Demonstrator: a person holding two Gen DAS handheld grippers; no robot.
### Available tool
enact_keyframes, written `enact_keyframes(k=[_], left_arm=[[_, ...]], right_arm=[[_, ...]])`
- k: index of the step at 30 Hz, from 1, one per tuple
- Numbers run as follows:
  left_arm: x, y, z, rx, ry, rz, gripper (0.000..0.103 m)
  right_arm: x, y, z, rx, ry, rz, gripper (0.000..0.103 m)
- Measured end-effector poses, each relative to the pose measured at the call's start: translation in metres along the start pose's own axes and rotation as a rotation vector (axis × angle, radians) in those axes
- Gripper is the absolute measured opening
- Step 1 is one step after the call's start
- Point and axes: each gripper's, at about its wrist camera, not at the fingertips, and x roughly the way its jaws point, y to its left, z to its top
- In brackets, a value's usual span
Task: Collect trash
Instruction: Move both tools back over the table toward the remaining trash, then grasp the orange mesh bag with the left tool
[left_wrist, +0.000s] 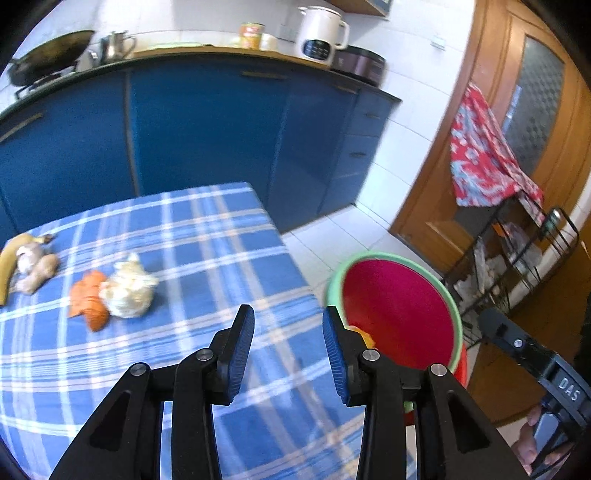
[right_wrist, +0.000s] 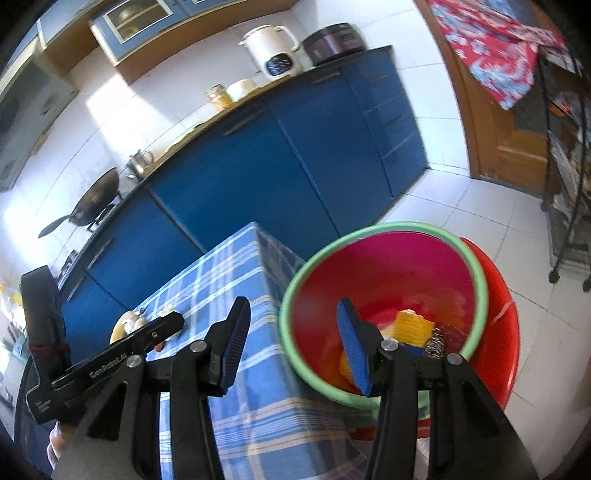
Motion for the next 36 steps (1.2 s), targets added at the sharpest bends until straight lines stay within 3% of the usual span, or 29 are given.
enact_keyframes(k=[11, 15, 22, 25, 36], left_arm=[[-0.017, 0.082, -0.001, -0.119, -0.024, 0.126, 0.04], [-0.018, 0.112, 0.0, -0.169, -0.028, 0.169, 0.045], [0.001, 0.155, 0.004, -0.193, -0.021, 0.275, 0.046], [0.017, 0.169, 0.003, -0.195, 0.008, 0.322, 0.053], [0.052, 0.18, -0.001, -0.196, 0.054, 0.265, 0.058]], right_arm=[[0.015, 0.044, -0.005, -0.064, 0.027, 0.044, 0.052], [0.025, 0.056, -0.007, -0.075, 0.044, 0.053, 0.052], [0.044, 0.084, -0.012, -0.116, 0.072, 0.067, 0.052], [0.051, 0.09, -0.014, -0.121, 0.081, 0.062, 0.052], [0.08, 0.102, -0.016, -0.118, 0.124, 0.046, 0.052]])
